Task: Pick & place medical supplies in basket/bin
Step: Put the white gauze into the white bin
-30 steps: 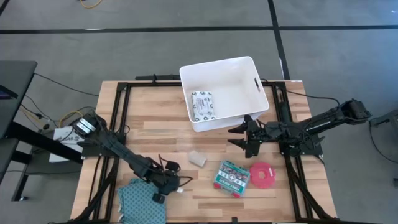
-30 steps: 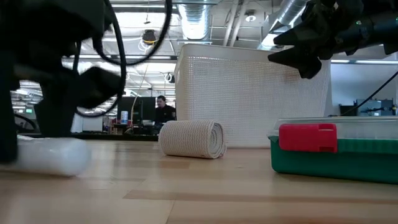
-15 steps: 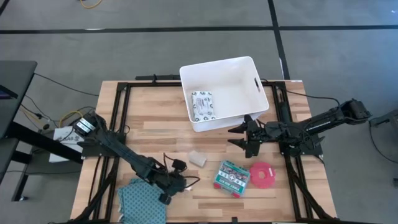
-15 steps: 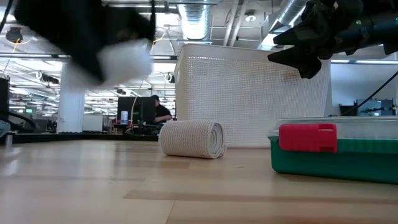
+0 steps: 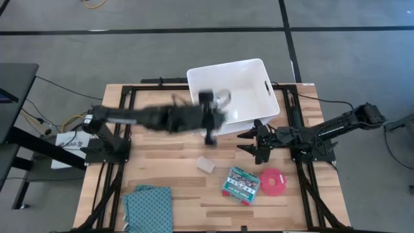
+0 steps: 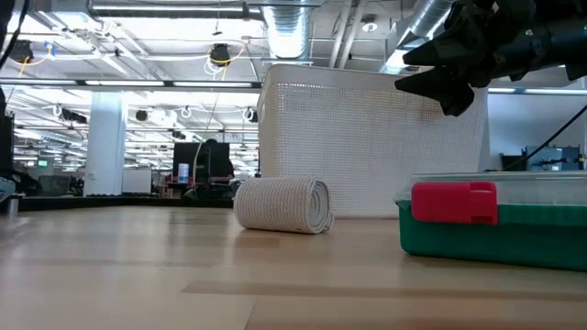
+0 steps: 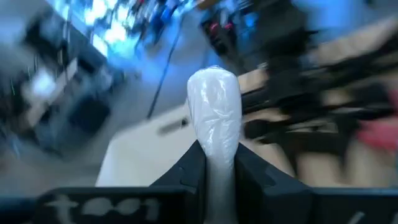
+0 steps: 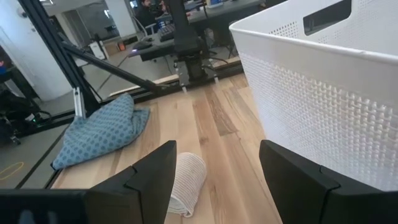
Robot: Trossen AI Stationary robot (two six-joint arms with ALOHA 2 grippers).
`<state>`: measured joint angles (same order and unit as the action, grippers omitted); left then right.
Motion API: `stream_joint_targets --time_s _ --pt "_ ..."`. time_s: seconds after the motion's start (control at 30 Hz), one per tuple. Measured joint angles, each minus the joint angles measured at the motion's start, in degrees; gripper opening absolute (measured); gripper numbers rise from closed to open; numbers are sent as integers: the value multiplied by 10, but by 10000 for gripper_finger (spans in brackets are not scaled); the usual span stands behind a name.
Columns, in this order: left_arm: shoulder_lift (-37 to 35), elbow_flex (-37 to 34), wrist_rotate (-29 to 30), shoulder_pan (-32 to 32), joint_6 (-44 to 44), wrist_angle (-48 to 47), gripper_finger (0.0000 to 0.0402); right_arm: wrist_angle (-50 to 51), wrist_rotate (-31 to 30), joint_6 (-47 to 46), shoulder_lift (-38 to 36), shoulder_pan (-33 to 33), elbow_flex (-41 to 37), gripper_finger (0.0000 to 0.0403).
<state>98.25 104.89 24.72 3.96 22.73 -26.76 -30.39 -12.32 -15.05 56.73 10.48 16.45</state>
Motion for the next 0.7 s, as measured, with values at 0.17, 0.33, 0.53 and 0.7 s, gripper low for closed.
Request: stream_joint_targets --time_s 0.17,0.33,0.53,0.7 --pt "28 -38 -61 -142 -102 -28 39 1 0 1 0 0 0 225" --pt "74 -60 -131 -214 -101 -13 50 8 0 5 0 -1 0 225" --pt "120 -60 -174 -246 -82 -11 103 10 0 5 0 -14 0 225" --pt "158 -60 -199 -245 -86 34 152 16 2 5 0 -34 0 225"
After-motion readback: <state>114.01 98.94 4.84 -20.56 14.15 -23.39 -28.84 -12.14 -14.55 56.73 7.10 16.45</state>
